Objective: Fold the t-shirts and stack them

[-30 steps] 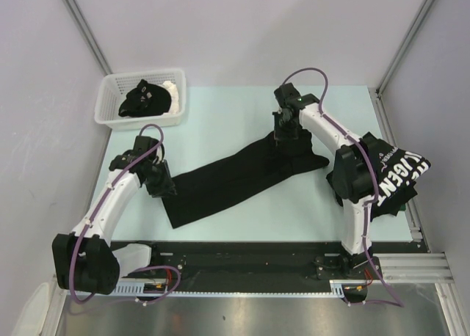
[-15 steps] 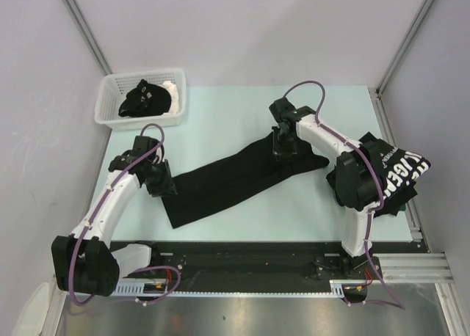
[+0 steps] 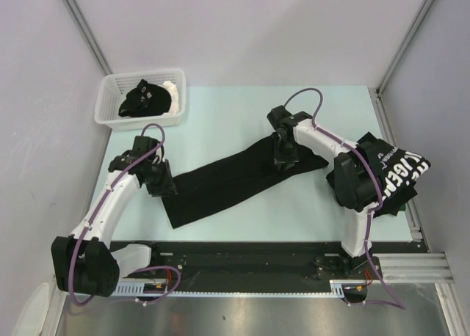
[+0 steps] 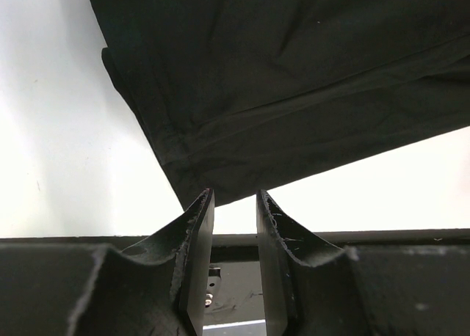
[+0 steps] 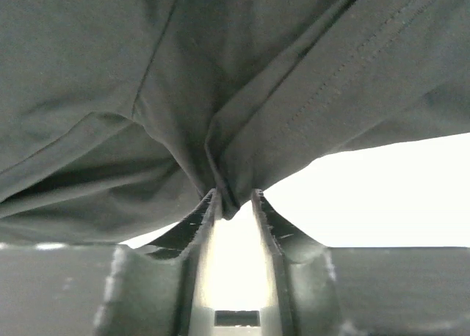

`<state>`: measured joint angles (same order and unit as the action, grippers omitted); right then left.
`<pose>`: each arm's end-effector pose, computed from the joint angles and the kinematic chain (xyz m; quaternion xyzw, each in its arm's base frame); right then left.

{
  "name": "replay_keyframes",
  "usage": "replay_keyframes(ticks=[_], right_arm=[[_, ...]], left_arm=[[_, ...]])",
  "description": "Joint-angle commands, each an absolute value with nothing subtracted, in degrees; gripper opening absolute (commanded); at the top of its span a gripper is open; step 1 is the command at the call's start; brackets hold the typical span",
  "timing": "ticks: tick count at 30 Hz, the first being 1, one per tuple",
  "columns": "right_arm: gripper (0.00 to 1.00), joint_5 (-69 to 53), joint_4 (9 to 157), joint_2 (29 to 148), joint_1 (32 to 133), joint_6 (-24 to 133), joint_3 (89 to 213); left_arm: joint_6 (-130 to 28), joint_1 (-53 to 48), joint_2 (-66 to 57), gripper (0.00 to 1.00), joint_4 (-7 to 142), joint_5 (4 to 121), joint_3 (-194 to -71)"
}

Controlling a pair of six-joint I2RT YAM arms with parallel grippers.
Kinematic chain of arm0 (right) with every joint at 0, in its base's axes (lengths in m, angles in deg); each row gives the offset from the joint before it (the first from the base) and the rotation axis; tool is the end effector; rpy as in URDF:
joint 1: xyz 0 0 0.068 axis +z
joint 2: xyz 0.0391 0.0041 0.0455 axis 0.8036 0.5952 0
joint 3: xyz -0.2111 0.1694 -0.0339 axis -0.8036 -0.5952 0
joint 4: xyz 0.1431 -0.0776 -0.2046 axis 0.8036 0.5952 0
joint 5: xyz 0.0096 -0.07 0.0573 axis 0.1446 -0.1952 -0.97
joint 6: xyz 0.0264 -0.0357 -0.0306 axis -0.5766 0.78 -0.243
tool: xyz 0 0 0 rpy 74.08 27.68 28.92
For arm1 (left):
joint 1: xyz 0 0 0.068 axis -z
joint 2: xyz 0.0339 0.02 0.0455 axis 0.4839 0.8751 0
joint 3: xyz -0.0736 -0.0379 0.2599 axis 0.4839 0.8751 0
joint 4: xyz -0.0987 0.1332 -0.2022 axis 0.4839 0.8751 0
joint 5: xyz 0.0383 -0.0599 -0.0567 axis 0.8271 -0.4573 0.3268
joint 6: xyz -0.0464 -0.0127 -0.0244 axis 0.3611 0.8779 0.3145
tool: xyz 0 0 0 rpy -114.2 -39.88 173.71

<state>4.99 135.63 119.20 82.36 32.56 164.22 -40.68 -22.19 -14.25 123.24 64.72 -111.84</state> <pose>0.3453 0.1868 0.2118 0.0045 0.9922 0.0181 0.1236 0.2026 -0.0276 0.2498 -0.1201 0.9732 -0.0955 0.1716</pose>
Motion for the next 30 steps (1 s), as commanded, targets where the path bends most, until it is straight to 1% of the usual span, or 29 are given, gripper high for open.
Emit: replay_keyframes(ticks=[1, 2, 4, 5, 8, 12, 18, 22, 25, 30], right_arm=[[0.33, 7.4, 135.9, 119.2, 83.0, 31.8, 164.1], [0.39, 7.6, 135.6, 119.3, 83.1, 31.9, 164.2], [0.48, 8.1, 135.0, 119.1, 83.0, 32.5, 164.7], [0.56, 9.1, 135.2, 119.0, 83.0, 32.6, 165.6], [0.62, 10.9, 135.6, 118.1, 82.4, 33.7, 167.5], [0.62, 11.5, 136.8, 118.8, 80.5, 35.6, 172.7], [0.56, 11.3, 137.3, 122.7, 76.2, 38.6, 177.1], [0.51, 10.0, 136.2, 125.2, 72.9, 39.7, 178.6], [0.49, 8.7, 135.8, 127.6, 72.0, 40.4, 179.9], [0.48, 7.8, 134.8, 129.9, 71.4, 40.9, 181.0]], left_arm=[[-41.5, -21.7, -15.5, 0.35, 122.0, 63.6, -112.1], [-41.5, -21.7, -15.5, 0.35, 122.1, 63.6, -112.0], [-41.5, -21.7, -15.6, 0.35, 122.3, 63.9, -112.2], [-41.5, -21.7, -15.8, 0.35, 122.5, 64.1, -112.2], [-41.4, -21.7, -16.0, 0.35, 122.6, 64.5, -111.9], [-40.7, -21.7, -16.2, 0.35, 122.7, 64.5, -111.3], [-39.6, -21.7, -16.4, 0.35, 123.2, 65.3, -111.2], [-39.0, -21.7, -16.7, 0.35, 123.8, 65.6, -110.8], [-38.6, -21.7, -16.9, 0.35, 124.5, 66.1, -110.7], [-38.1, -21.7, -16.9, 0.35, 125.4, 67.0, -110.9]])
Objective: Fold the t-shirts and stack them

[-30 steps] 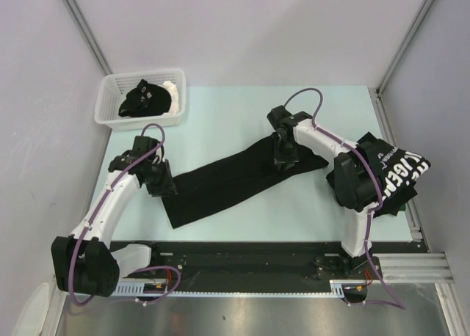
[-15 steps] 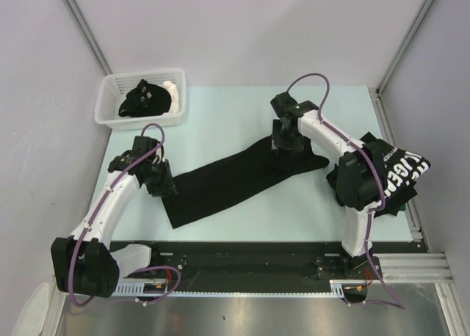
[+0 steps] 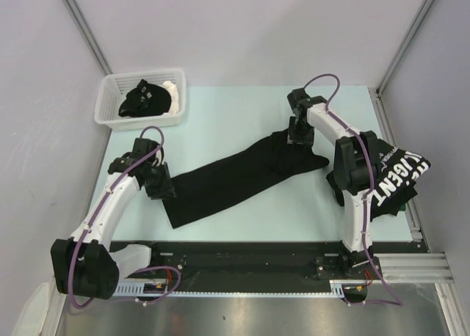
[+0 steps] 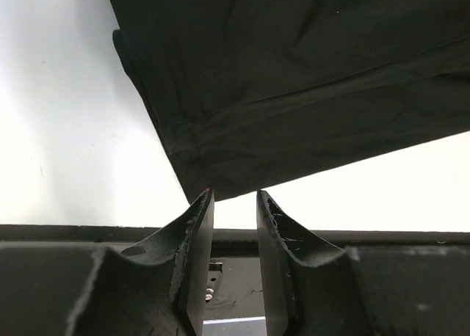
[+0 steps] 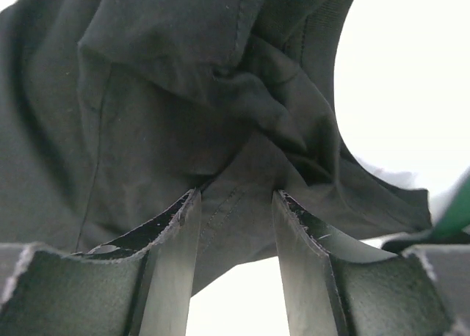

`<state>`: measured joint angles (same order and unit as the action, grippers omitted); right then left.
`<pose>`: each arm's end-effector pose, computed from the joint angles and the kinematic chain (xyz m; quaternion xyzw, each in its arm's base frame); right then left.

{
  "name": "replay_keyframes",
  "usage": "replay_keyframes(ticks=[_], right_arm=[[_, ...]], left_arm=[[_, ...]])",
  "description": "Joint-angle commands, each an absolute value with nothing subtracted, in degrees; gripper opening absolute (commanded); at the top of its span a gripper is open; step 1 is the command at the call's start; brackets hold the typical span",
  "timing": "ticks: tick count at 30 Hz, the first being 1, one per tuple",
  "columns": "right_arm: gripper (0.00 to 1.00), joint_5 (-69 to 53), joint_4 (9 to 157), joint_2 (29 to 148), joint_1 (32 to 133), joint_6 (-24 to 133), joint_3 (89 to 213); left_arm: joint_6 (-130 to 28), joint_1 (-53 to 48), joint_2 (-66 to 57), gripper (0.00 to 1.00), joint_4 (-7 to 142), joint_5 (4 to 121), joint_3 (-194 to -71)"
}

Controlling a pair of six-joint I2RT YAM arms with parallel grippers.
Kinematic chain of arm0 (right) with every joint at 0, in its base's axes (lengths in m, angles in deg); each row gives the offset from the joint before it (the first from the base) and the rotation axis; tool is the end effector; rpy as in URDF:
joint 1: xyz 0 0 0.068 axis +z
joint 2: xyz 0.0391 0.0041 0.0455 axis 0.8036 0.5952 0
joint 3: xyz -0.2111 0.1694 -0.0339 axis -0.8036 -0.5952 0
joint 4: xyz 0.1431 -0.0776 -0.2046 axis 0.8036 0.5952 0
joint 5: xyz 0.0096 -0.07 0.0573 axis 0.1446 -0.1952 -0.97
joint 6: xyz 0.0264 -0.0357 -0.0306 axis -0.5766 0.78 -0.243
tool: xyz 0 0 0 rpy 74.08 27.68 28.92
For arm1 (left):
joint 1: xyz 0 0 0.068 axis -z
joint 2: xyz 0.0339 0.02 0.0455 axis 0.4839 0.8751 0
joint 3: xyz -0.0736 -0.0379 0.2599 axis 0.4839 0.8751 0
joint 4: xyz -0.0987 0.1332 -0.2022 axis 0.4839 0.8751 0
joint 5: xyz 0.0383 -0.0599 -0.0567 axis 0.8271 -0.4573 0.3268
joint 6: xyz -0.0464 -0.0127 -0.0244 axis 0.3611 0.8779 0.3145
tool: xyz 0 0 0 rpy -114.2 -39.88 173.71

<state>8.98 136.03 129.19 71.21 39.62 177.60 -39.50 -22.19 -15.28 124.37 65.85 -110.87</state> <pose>0.4218 0.1289 0.2076 0.0458 0.9856 -0.0252 0.1605 0.1966 -0.0262 0.2473 -0.1326 0.9737 -0.0856 0.1643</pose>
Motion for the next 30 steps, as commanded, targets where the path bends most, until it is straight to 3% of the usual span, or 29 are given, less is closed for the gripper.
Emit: replay_keyframes(ticks=[1, 13, 30], right_arm=[[0.48, 7.3, 134.7, 130.3, 71.3, 41.1, 181.2], [0.48, 5.0, 138.5, 132.3, 73.6, 40.9, 192.1], [0.45, 5.8, 136.2, 134.3, 71.9, 42.8, 186.3]], left_arm=[[-38.0, -21.7, -16.8, 0.35, 125.4, 67.0, -110.9], [-36.9, -21.7, -17.5, 0.35, 125.4, 67.3, -110.6], [-36.7, -21.7, -18.1, 0.36, 125.6, 67.6, -109.0]])
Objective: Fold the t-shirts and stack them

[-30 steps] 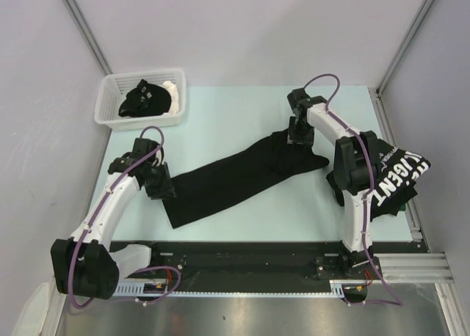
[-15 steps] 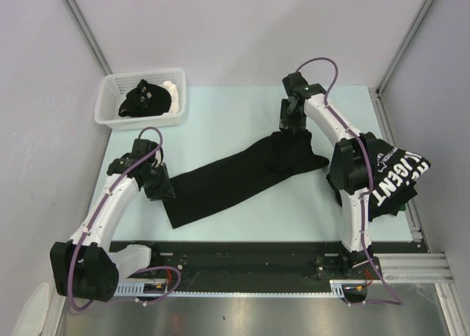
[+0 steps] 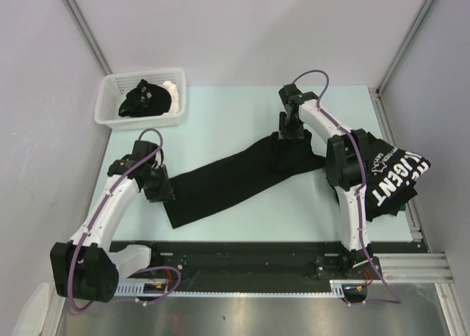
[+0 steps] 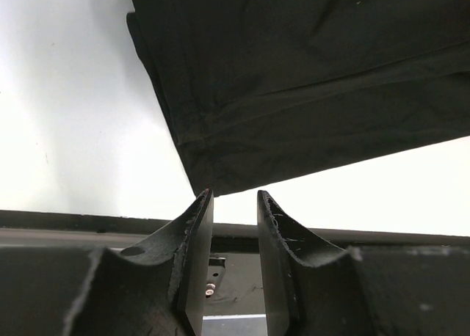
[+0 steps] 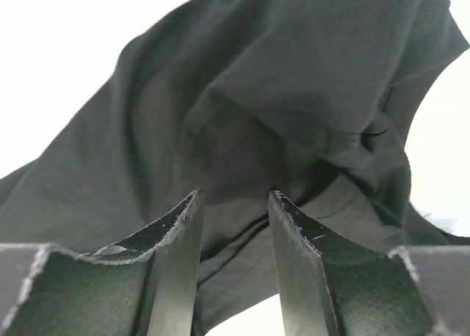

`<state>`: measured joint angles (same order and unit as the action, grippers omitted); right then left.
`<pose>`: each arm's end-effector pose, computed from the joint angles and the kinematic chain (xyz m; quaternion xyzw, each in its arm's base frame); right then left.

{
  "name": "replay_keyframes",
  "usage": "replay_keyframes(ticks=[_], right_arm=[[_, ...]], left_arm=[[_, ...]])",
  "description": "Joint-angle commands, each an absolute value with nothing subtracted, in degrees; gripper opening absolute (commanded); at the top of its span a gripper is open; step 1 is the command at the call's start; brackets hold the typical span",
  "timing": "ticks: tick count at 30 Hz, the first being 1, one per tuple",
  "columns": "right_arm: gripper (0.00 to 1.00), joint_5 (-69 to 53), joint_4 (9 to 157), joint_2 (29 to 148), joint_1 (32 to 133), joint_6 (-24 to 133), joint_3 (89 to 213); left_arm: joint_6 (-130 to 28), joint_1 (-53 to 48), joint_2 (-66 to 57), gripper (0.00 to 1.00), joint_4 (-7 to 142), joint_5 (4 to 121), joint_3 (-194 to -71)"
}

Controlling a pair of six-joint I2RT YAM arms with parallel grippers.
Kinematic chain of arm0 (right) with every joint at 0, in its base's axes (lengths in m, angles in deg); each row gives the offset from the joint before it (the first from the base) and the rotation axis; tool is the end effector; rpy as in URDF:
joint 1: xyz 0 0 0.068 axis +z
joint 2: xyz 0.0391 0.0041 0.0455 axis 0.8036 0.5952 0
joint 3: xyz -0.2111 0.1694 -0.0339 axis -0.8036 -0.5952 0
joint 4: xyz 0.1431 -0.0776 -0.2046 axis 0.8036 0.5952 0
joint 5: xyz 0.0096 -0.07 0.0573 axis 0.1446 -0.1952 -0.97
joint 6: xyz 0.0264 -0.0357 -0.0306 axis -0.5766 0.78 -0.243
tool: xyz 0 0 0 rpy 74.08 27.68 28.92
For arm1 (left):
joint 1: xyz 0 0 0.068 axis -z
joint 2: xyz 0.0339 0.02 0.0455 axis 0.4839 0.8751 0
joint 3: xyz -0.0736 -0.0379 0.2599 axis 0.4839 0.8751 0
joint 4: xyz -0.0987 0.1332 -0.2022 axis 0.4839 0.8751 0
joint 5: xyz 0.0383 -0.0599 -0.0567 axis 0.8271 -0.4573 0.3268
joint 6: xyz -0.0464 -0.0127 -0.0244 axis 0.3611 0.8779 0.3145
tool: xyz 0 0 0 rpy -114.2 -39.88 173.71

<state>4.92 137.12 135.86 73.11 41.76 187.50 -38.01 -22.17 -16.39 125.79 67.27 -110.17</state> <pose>0.4448 0.1553 0.2050 0.0068 0.9859 0.0138 0.1663 0.1903 -0.0247 0.2461 -0.1479 0.9735 -0.0738 0.1582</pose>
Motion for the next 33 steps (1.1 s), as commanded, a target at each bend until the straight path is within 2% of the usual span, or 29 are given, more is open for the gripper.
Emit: replay_keyframes(ticks=[1, 3, 6, 14, 21, 33], right_arm=[[0.45, 5.7, 135.9, 134.4, 71.8, 43.2, 186.1], [0.44, 5.4, 135.7, 134.5, 71.4, 43.2, 185.8], [0.28, 4.7, 135.6, 135.2, 71.3, 43.5, 186.0], [0.06, 4.0, 135.6, 135.1, 71.3, 43.3, 186.2], [0.0, 4.4, 137.4, 132.0, 71.1, 43.3, 186.0], [0.0, 6.0, 137.9, 125.0, 70.7, 43.4, 178.3]], left_arm=[[-36.6, -21.7, -18.2, 0.35, 125.5, 67.4, -108.9], [-36.4, -21.7, -18.2, 0.35, 125.2, 67.0, -108.3], [-36.3, -21.7, -18.2, 0.36, 124.9, 67.0, -108.3], [-36.2, -21.7, -18.3, 0.36, 125.1, 67.1, -108.3], [-36.3, -21.7, -18.2, 0.36, 124.3, 66.4, -107.8], [-37.5, -21.7, -16.8, 0.36, 123.2, 65.5, -107.8]])
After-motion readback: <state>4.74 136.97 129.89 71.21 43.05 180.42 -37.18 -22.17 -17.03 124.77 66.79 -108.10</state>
